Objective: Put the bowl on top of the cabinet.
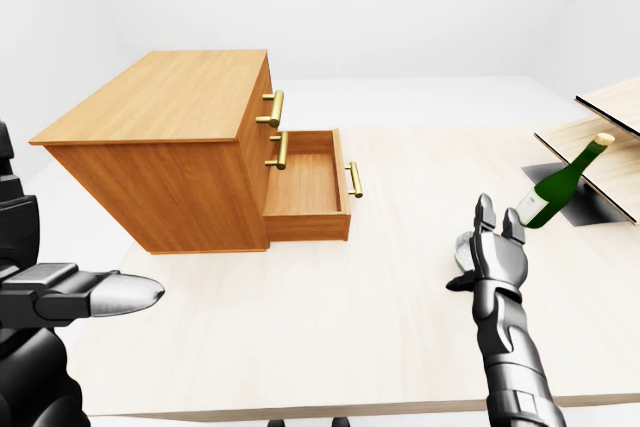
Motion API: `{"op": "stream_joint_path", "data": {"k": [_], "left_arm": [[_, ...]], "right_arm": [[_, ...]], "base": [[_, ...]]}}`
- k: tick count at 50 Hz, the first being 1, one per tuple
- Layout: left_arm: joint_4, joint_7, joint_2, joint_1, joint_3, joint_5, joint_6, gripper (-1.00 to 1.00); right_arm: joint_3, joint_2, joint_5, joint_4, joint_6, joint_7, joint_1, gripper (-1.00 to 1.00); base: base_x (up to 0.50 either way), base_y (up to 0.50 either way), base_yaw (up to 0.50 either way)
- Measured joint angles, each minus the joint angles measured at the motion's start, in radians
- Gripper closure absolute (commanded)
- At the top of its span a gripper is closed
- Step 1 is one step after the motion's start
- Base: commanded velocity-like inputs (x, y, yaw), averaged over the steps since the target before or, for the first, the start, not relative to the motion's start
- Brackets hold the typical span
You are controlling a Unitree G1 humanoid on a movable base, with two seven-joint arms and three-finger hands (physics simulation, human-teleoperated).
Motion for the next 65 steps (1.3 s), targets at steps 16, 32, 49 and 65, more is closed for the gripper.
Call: {"op": "stream_joint_path", "data": {"k": [16,32,49,65], "left_arm": [[0.002,0.000,-0.001,0.001,-0.002,0.003,0.000,-1.00],[0.003,-0.001,-0.001,0.001,-0.003,0.004,0.000,-1.00],[-0.006,0.001,0.000,-0.004,-0.001,0.003,0.000,-1.00],[-0.013,0.004,0.001,-0.011,0.001,0.000,0.000,-1.00]], "right_arm": [[0.024,-0.016,0.001,0.085,0.000,-0.045,-0.027,-1.00],[0.052,-0.031,0.001,0.176,0.000,-0.094,-0.056,-1.00],[0.079,-0.044,0.002,0.272,0.000,-0.143,-0.087,-1.00],[0.098,-0.050,0.008,0.317,0.000,-0.161,-0.099,1.00]], "base": [[0.00,0.00,0.00],[0.00,0.00,0.00],[0.00,0.00,0.00],[0.00,0.00,0.00]]}}
